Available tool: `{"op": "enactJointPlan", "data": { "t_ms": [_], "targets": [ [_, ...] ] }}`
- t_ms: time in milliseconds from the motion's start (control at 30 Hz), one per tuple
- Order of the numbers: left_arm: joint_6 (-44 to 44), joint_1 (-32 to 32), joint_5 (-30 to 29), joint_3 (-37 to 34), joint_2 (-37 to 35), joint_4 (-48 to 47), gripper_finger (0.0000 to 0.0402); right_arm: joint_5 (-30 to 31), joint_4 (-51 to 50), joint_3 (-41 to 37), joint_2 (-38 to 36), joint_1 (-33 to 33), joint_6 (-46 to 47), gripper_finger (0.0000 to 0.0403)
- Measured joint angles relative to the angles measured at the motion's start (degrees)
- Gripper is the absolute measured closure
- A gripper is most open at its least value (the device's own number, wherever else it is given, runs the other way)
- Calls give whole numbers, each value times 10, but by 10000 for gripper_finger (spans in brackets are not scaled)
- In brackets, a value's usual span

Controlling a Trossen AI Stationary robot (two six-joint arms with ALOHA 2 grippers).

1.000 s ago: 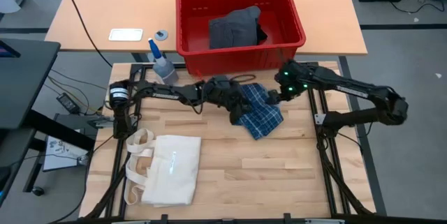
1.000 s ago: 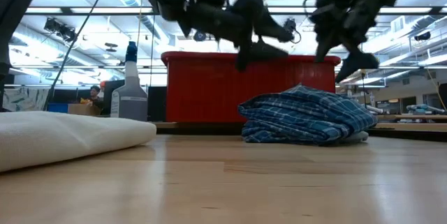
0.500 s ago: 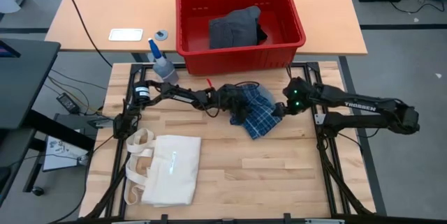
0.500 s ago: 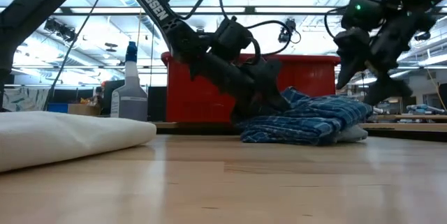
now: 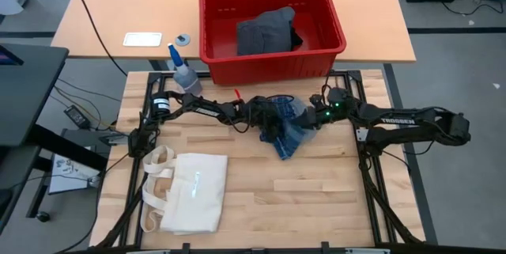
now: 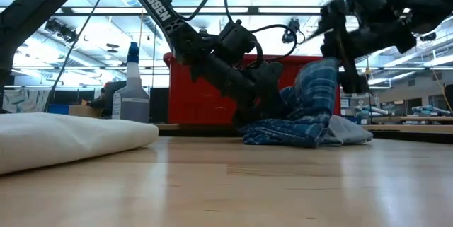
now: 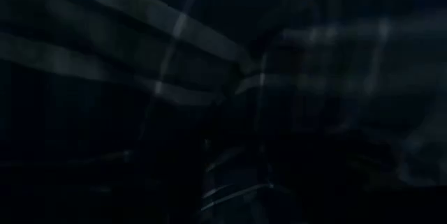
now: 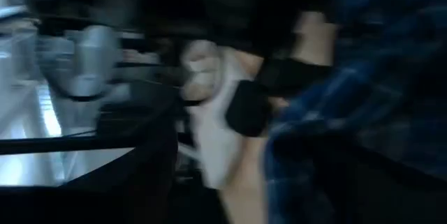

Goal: Fold laundry
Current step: Put the folded blue checkered polo shirt into the red bin

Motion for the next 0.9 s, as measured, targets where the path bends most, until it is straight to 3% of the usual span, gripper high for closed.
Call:
{"op": "enactJointPlan", "data": {
  "t_ms": [100,300,500,567,667,900],
  "targets": [
    [0,0,1,-1,0,0,192,11,30,1,-5,8,38,71],
    [14,0,1,-1,2,0,192,131,-120,0,13,-8,-32,90],
    [17,0,2,-2,2,5,192,188,-55,0,77,-23,-102,92],
    [17,0,2,-2,2,11,192,185,-11,1,114,-26,-104,92],
    [17,0,2,-2,2,13,192,133,47,13,171,-27,-92,92],
    [52,1,25,-2,2,10,192,114,45,66,245,-15,-94,96]
  ]
}}
